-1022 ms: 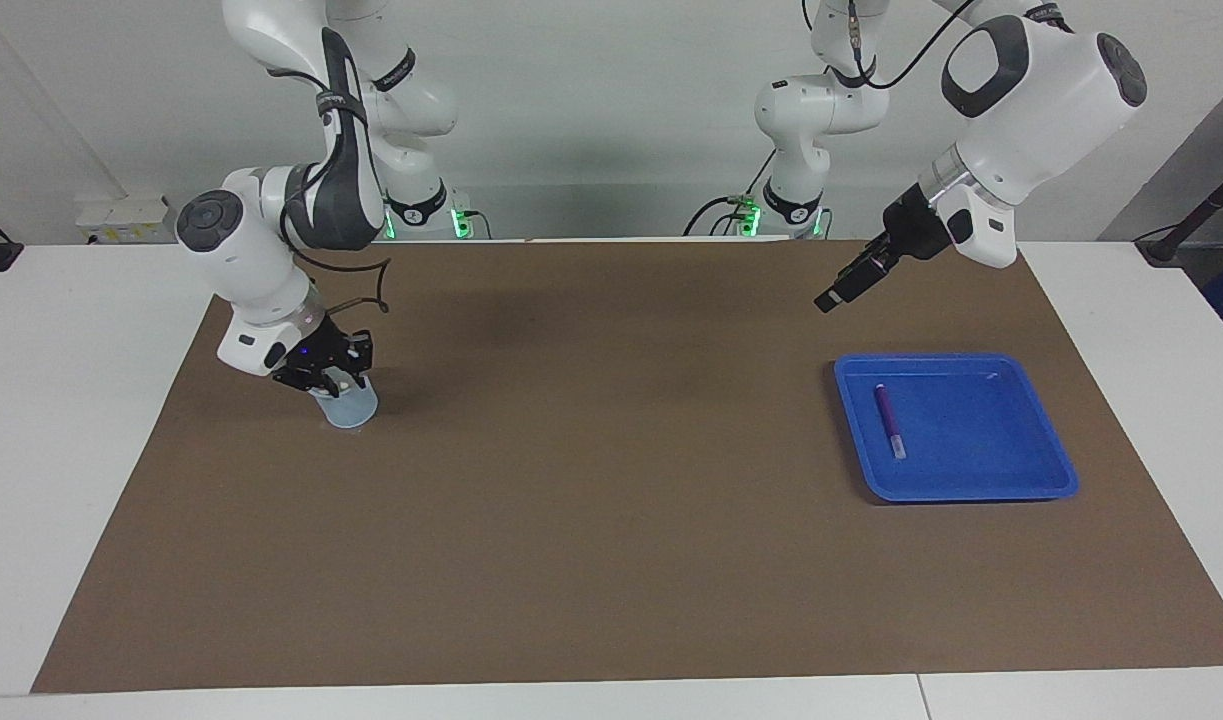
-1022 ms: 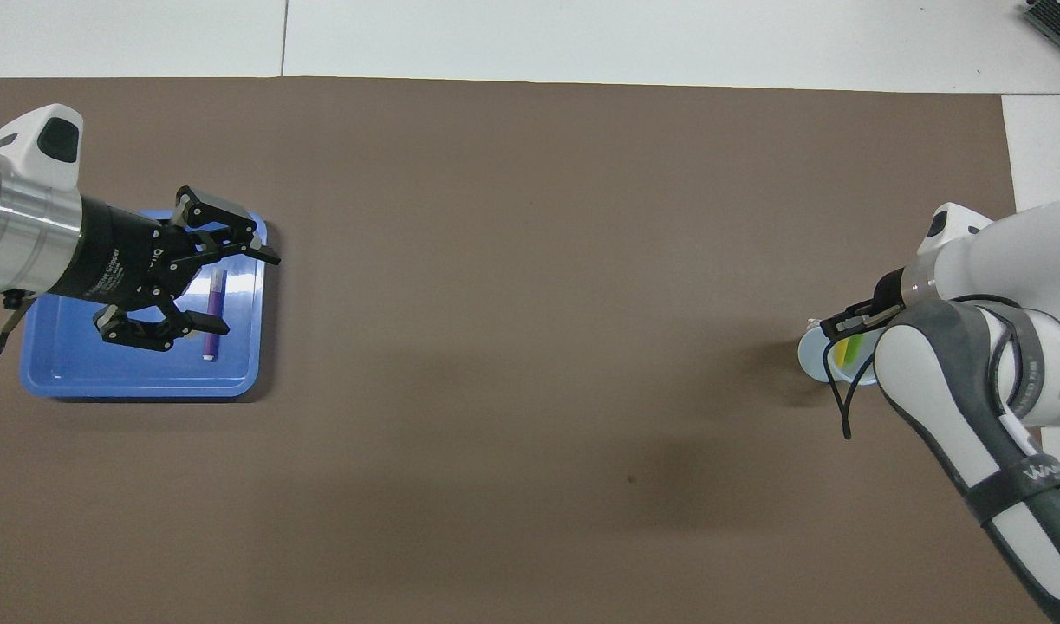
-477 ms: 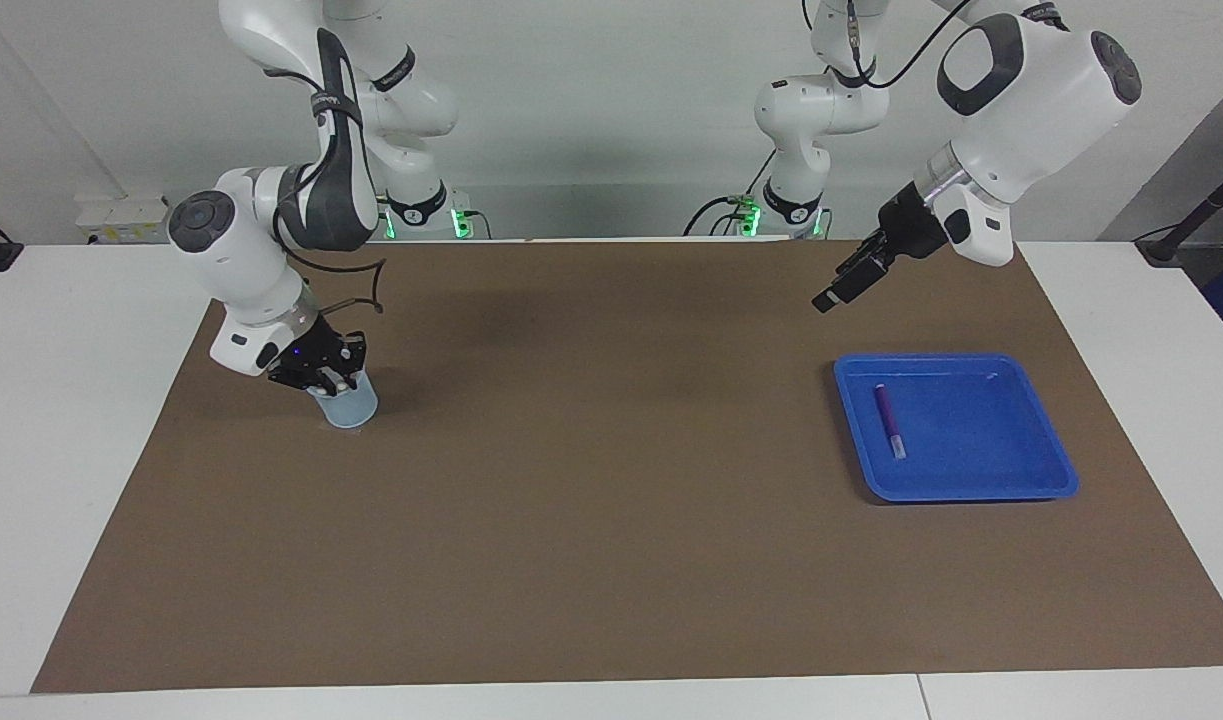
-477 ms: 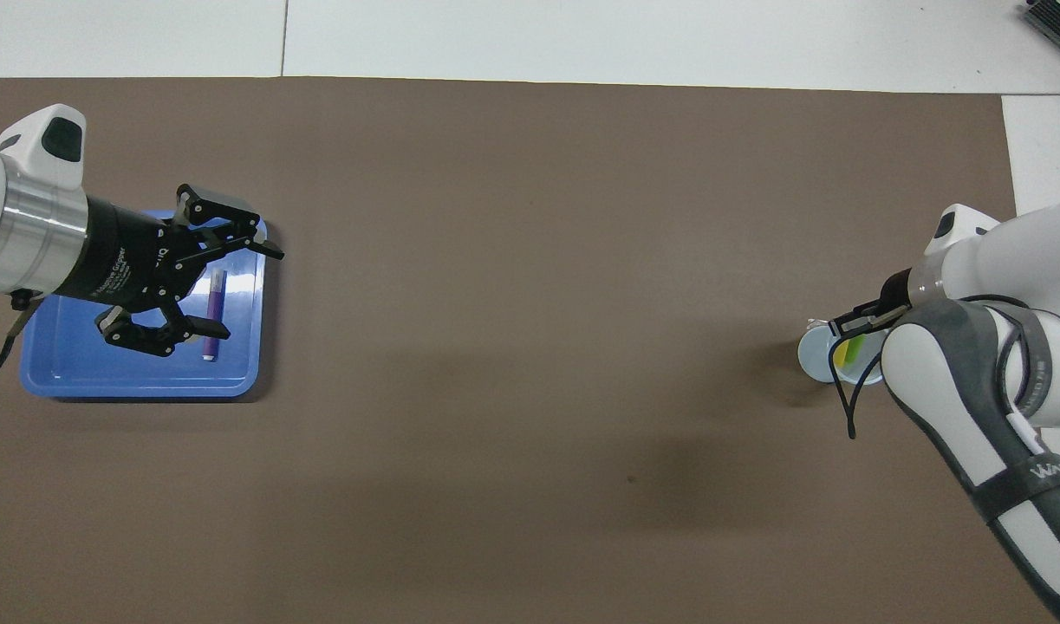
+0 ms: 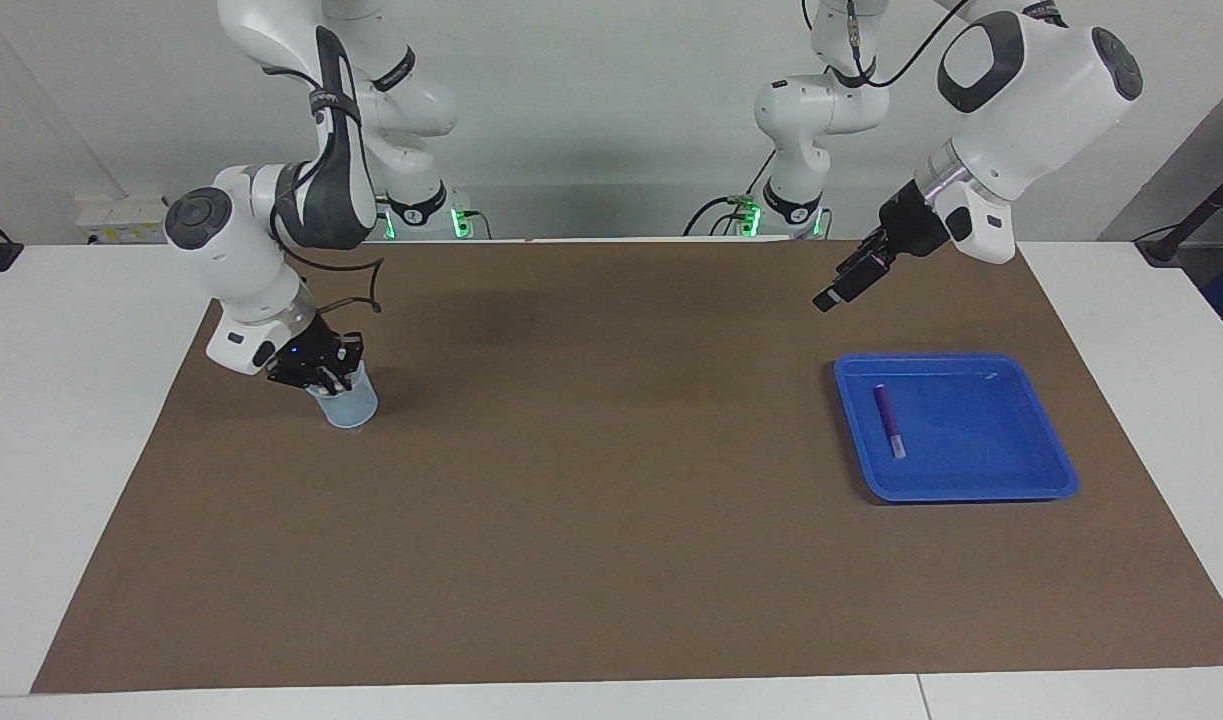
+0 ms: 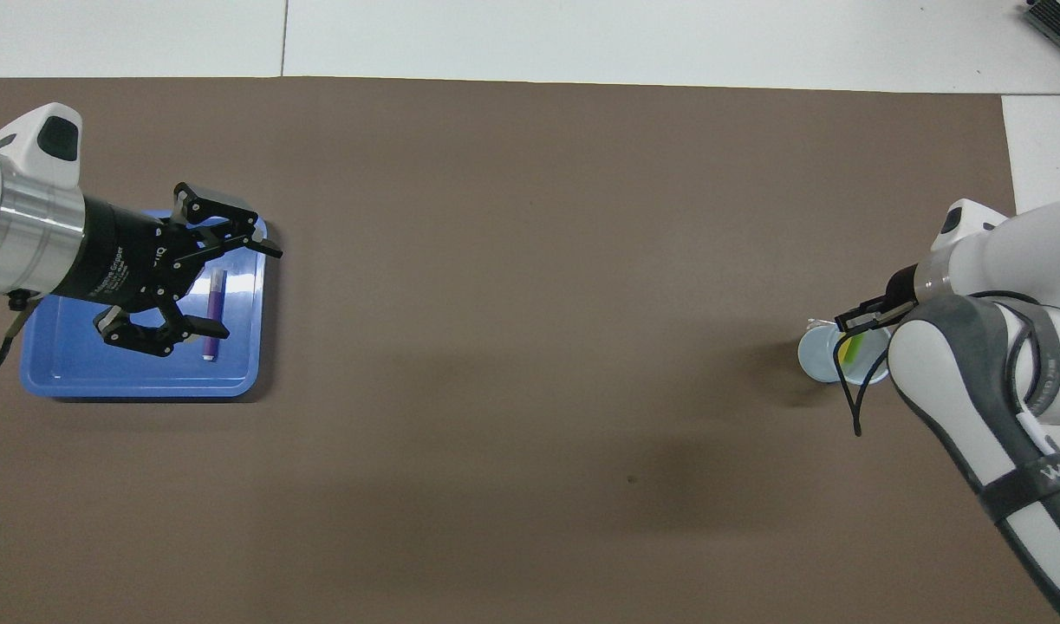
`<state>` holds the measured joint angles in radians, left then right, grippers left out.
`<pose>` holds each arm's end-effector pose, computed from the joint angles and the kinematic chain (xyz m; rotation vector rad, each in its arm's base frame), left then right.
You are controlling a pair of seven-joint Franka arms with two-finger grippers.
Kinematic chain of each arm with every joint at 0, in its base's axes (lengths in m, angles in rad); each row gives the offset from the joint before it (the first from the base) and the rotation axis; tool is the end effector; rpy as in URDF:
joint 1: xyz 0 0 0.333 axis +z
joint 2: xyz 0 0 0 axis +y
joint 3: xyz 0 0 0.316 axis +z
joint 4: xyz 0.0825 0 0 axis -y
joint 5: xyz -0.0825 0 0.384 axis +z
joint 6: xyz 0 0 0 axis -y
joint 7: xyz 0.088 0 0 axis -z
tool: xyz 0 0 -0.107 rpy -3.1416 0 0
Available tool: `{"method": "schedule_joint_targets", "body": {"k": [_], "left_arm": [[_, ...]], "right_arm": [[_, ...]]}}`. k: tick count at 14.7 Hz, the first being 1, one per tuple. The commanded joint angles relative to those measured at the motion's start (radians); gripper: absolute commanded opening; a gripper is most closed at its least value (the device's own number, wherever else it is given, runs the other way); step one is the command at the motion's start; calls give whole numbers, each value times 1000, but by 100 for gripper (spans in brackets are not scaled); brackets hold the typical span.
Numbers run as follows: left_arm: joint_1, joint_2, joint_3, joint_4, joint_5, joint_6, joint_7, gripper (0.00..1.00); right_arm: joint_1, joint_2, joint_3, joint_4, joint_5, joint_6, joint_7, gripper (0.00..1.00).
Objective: Right arm passes pens to left for tray arrangement
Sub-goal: 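Grasp the yellow pen in the white cup with the right gripper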
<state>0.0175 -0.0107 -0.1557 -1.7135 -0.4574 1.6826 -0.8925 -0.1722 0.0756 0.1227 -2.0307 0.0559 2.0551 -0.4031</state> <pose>0.5465 -0.1195 0.5820 2.5164 1.0802 -0.3347 0.5603 -0.0256 0.4059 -3.0324 -0.4990 0.0560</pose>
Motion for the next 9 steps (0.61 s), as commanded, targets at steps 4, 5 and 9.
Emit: {"method": "schedule_joint_targets", "body": {"k": [4,5,9], "left_arm": [[-10,-26,7,-29,-15,19,-19,100],[-10,-26,7,-29,-17,16,-20,100],[-8,-31,10,-32,-75,20,-135,100]], "right_arm": [[-10,-11,8,269,5,-280,-4,0],[-4,-11,9,311,15,-305,19,0],[4,-11,80,357,100,-293,194,0]]}}
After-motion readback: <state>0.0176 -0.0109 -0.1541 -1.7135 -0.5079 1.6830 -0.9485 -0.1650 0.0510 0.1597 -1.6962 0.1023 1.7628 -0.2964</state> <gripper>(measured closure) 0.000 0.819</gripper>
